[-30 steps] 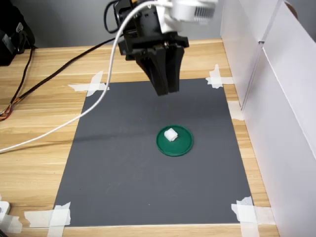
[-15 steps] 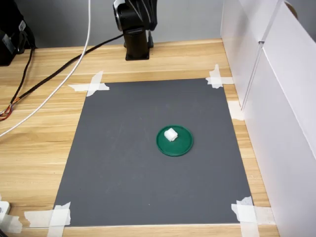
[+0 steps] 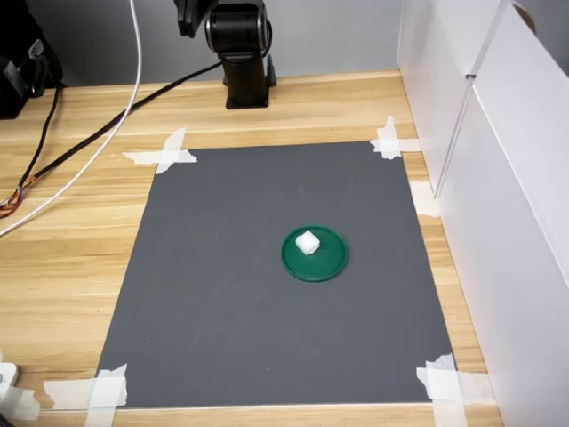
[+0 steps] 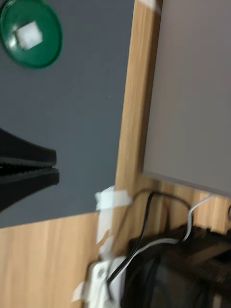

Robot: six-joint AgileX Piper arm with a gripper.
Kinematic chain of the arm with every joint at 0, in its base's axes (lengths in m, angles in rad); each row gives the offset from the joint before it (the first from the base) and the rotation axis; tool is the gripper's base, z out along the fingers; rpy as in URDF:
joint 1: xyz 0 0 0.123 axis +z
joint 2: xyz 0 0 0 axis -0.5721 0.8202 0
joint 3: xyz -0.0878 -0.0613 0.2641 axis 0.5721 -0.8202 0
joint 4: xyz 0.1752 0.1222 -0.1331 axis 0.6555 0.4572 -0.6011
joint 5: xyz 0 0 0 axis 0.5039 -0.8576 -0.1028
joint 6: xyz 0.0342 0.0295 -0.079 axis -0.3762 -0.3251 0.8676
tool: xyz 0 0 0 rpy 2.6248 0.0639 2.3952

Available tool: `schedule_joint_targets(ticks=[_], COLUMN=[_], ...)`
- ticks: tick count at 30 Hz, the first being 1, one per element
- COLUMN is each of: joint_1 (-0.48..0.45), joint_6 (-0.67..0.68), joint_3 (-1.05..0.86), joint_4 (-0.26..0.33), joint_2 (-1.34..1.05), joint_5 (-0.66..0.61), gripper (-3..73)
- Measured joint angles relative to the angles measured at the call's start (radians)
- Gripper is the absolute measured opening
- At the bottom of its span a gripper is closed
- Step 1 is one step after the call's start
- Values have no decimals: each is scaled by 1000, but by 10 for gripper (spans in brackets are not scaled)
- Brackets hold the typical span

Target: Grasp a white terminal and put it in the green lid.

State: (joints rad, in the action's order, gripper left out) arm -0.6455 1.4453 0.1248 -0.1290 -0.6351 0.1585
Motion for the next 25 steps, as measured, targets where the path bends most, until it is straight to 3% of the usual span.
schedule_joint_targets(ticks=[5, 12, 17, 25], joint_1=[-67, -70, -70, -70], joint_6=[-1, -1, -1, -1], joint_3=[-132, -268, -304, -386], joint_4=[6, 56, 58, 59], joint_2=[-120, -276, -315, -347], joint_5=[-9, -100, -174, -180], gripper=[-20, -20, -20, -20])
